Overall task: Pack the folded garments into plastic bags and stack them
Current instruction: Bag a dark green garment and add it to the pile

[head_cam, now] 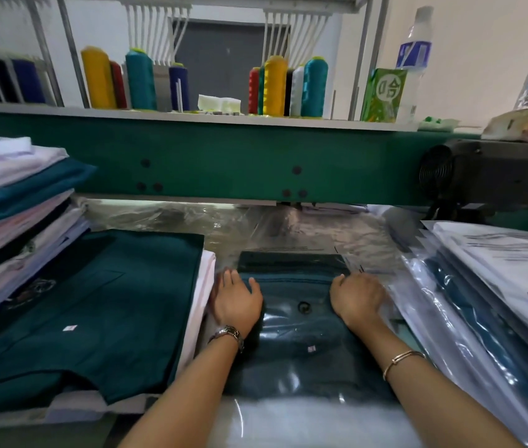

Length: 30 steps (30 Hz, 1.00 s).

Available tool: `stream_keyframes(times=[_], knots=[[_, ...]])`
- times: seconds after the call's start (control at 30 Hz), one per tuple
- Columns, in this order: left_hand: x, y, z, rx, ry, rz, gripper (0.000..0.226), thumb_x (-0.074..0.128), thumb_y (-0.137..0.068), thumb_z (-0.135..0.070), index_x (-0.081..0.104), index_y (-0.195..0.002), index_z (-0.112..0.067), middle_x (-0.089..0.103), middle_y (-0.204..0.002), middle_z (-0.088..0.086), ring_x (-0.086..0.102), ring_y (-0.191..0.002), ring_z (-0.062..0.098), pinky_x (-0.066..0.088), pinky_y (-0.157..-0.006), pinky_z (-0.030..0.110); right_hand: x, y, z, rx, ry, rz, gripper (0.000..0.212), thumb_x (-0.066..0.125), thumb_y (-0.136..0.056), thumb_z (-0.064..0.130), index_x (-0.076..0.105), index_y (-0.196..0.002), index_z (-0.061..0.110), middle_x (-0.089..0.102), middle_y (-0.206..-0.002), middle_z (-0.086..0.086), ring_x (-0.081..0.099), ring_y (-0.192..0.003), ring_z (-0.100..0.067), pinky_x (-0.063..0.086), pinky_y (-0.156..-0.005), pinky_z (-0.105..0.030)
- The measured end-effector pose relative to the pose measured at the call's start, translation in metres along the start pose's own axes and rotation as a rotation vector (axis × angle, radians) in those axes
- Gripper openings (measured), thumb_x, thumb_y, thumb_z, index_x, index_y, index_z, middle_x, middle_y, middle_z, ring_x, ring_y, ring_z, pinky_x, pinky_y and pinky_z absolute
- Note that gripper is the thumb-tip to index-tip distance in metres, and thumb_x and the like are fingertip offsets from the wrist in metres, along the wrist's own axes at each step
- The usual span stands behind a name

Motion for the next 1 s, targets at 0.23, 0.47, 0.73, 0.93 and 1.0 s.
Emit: stream_keyframes(times=[0.23, 0.47, 0.73, 0.93, 1.0], knots=[[-0.011, 0.031, -0.034, 0.252, -0.428, 0.083, 0.065, 0.026, -0.103, -0.036, 0.004, -0.154, 0.000, -0.005, -0.160, 0.025, 0.000, -0.149, 0.037, -0.006, -0.120, 0.048, -0.022, 0.036, 0.039, -0.291, 0.113, -0.044, 0.041, 0.033, -0.095, 0.024, 0.049, -0.127, 0.003, 0.054, -0.129, -0.017, 0.046, -0.121, -0.032, 0.031, -0.106, -0.041], [-0.021, 0.104, -0.044, 0.328, -0.407, 0.541, 0.077, 0.037, -0.098, -0.029, -0.009, -0.154, -0.006, -0.010, -0.161, 0.019, -0.008, -0.150, 0.034, -0.001, -0.121, 0.050, -0.014, 0.112, 0.086, -0.507, -0.497, 0.346, 0.050, 0.017, -0.105, 0.036, 0.050, -0.131, 0.010, 0.042, -0.146, -0.014, 0.030, -0.140, -0.029, 0.021, -0.116, -0.044], [-0.047, 0.152, 0.005, 0.405, -0.360, 0.405, 0.070, 0.019, -0.098, -0.064, 0.015, -0.156, -0.026, 0.009, -0.164, -0.001, 0.010, -0.150, 0.022, 0.013, -0.120, 0.039, -0.003, 0.154, 0.018, -0.506, -0.145, 0.328, 0.057, 0.008, -0.101, 0.052, 0.006, -0.154, 0.031, -0.008, -0.162, 0.002, -0.014, -0.148, -0.017, -0.008, -0.118, -0.044], [-0.067, 0.154, 0.016, 0.344, -0.399, 0.298, 0.066, 0.020, -0.099, -0.059, 0.032, -0.150, -0.017, 0.030, -0.158, 0.004, 0.030, -0.143, 0.021, 0.030, -0.112, 0.036, -0.019, 0.158, -0.046, -0.332, -0.035, 0.308, 0.063, 0.009, -0.099, 0.056, 0.000, -0.155, 0.028, -0.003, -0.162, -0.005, -0.003, -0.149, -0.025, 0.002, -0.121, -0.045], [-0.070, 0.155, 0.016, 0.317, -0.439, 0.259, 0.062, 0.022, -0.101, -0.054, 0.040, -0.144, -0.013, 0.040, -0.151, 0.007, 0.039, -0.136, 0.023, 0.032, -0.109, 0.036, -0.029, 0.162, -0.064, -0.252, -0.039, 0.293, 0.062, 0.011, -0.101, 0.052, 0.008, -0.155, 0.022, 0.004, -0.162, -0.005, 0.003, -0.149, -0.026, 0.010, -0.119, -0.048]])
Point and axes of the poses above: each hand's wrist, its own y-axis away from the middle knuckle, its own x-axis out of the palm, z = x × y, the point moved 6 cm from there along -y, towards the middle knuckle
